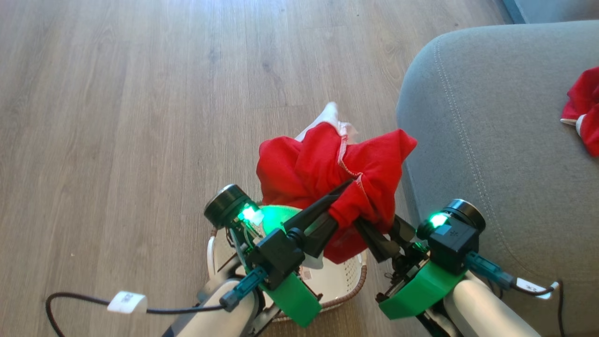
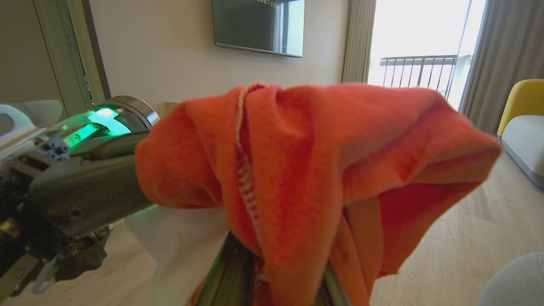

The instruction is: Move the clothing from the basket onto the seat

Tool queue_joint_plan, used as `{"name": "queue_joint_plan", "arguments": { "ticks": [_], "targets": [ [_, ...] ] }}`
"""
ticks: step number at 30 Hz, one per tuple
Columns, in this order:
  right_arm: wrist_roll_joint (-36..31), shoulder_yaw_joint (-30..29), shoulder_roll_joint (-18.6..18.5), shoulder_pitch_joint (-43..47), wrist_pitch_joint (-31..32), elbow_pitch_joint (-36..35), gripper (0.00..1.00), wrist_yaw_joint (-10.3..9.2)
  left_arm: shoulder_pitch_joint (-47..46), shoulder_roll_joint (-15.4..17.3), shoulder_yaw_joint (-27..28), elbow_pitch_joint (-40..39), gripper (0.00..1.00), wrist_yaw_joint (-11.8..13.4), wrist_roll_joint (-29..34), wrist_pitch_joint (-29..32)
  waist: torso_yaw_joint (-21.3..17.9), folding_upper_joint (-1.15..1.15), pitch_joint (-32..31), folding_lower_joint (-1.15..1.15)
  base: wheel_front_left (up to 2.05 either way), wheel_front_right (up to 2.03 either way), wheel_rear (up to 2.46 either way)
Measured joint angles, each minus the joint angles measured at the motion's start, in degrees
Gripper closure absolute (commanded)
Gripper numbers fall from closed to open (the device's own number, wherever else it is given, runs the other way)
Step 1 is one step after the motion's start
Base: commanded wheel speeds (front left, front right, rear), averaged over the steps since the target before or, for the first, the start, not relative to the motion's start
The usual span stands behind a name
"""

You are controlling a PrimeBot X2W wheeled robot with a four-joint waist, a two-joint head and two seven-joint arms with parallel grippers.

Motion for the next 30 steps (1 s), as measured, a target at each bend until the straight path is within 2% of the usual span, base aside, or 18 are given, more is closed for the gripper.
{"name": "queue_joint_plan", "arguments": {
  "ticks": [4,5,6,7,9,21,30],
  "targets": [
    [-0.24,-1.22,0.80,1.54,0.00,-0.75,1.00,0.00,0.37,-0.23,-0.11,0.01,1.00,0.00,0.00,0.00,0.33,0.00,-0.29,0.00,0.00,0.00,0.00],
    [-0.25,-1.41,1.09,1.89,0.00,-0.97,1.00,0.00,0.43,-0.30,-0.10,0.02,0.65,0.00,0.00,-0.01,0.38,0.00,-0.35,0.00,0.00,0.00,0.00],
    [-0.38,-1.53,1.32,2.08,0.00,-1.13,1.00,0.00,0.43,-0.36,-0.08,0.03,0.42,0.00,0.00,-0.01,0.43,0.00,-0.40,0.00,0.00,0.00,0.00],
    [-0.69,-1.67,1.46,2.08,0.00,-1.34,1.00,0.00,0.43,-0.41,-0.05,0.03,0.23,0.00,0.00,-0.01,0.47,0.00,-0.41,0.00,0.00,0.00,0.00],
    [-0.81,-2.50,1.60,2.08,0.00,-1.96,1.00,0.00,0.43,-0.49,0.55,0.03,0.01,0.01,0.00,0.00,0.59,0.00,-0.33,0.00,0.00,0.00,0.00],
    [-5.05,-12.66,4.89,2.42,-0.01,-5.55,1.00,0.00,0.50,-0.53,2.85,1.65,0.00,-0.01,0.14,0.00,0.97,0.00,0.27,0.00,0.00,0.00,0.00],
    [-7.32,-19.57,5.63,4.58,-0.01,-7.79,1.00,0.00,1.78,0.33,3.00,1.65,0.00,-0.01,0.73,0.00,0.66,0.00,0.18,0.00,0.00,0.00,0.00]
  ]
}}
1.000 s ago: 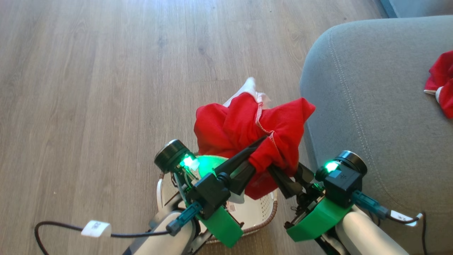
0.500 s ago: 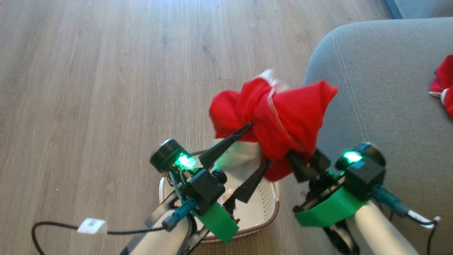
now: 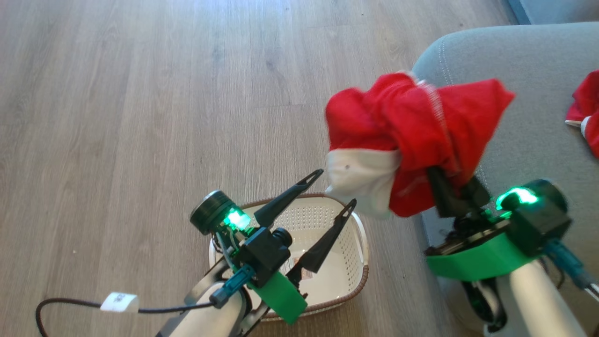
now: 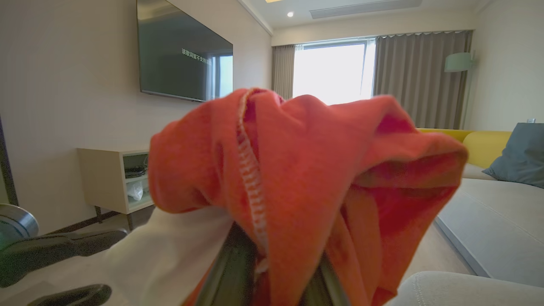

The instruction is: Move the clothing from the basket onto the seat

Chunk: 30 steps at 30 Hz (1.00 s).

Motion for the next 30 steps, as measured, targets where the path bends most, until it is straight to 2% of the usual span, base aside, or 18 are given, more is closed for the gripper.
{"name": "queue_joint_plan", "arguments": {
  "ticks": [8,16,22,30],
  "targets": [
    [-1.47,-4.55,0.03,2.16,0.00,-1.13,1.00,0.00,1.10,2.09,-1.93,2.25,0.00,0.00,0.14,0.01,-0.83,0.00,0.48,0.00,0.00,0.00,0.00],
    [-2.18,-8.88,1.23,4.28,0.00,-1.08,1.00,0.00,2.38,2.80,-2.81,4.59,0.00,0.00,0.16,0.02,-1.62,0.00,0.91,0.00,0.00,0.00,0.00],
    [-0.79,-13.11,3.75,6.87,0.00,2.19,1.00,0.00,4.28,3.52,-4.12,7.26,0.00,0.00,0.11,0.03,-1.91,0.00,1.45,0.00,0.00,0.00,0.00],
    [0.54,-15.45,4.45,7.93,0.00,6.27,1.00,0.00,4.59,3.19,-3.64,9.46,0.00,0.03,0.52,0.05,-1.89,0.00,1.92,0.00,0.00,0.00,0.00]
  ]
}}
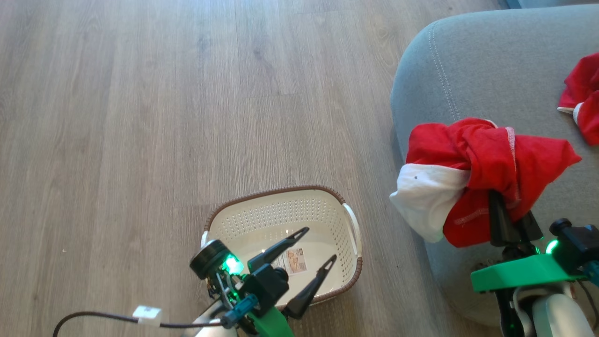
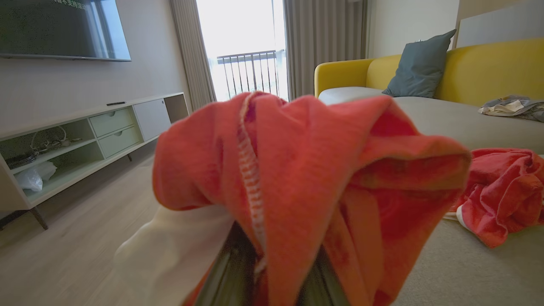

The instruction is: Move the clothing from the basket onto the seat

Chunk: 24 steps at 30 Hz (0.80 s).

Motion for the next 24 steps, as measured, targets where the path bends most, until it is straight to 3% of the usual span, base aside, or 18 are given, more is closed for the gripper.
{"name": "queue_joint_plan", "arguments": {
  "ticks": [18,24],
  "targets": [
    [-0.68,-0.02,0.07,-0.08,0.00,1.85,1.00,0.00,1.24,-0.77,3.12,1.67,0.00,-0.02,-1.14,0.00,-0.03,0.00,0.80,0.00,0.00,0.00,0.00],
    [-1.03,0.19,0.05,-0.35,0.00,1.04,1.00,0.00,1.05,-1.16,3.58,1.02,0.00,-0.03,-1.55,0.00,-2.13,0.00,1.16,0.00,0.00,0.00,0.00]
  ]
}}
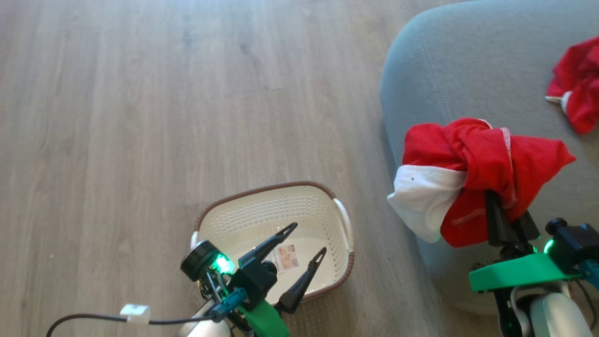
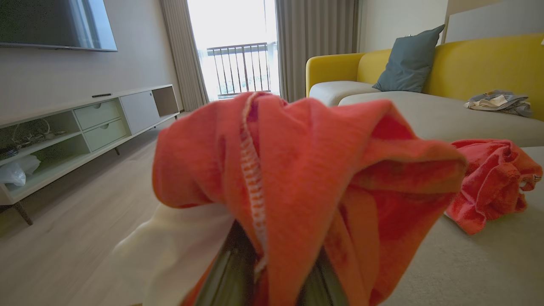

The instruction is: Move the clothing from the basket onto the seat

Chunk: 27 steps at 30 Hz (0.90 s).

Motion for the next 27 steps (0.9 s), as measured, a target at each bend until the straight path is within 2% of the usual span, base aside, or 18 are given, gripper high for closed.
{"name": "queue_joint_plan", "arguments": {
  "ticks": [7,22,27],
  "targets": [
    [-0.23,-0.07,0.02,-1.13,0.00,-1.22,1.00,0.00,-0.14,0.05,1.21,-1.07,0.00,0.00,0.23,0.00,-5.19,0.00,0.53,0.00,0.00,0.00,0.00],
    [-0.38,-1.77,0.92,-2.48,0.00,-3.12,1.00,0.00,-3.97,2.13,-0.67,-2.01,0.00,0.00,0.96,0.00,-20.58,0.00,5.33,0.00,0.00,0.00,0.00],
    [0.21,-6.03,1.33,-2.00,0.00,-5.48,1.00,0.00,-7.64,2.93,-6.12,-1.71,0.00,0.00,0.08,0.00,-23.95,0.00,8.79,0.00,0.00,0.00,0.00]
  ]
}}
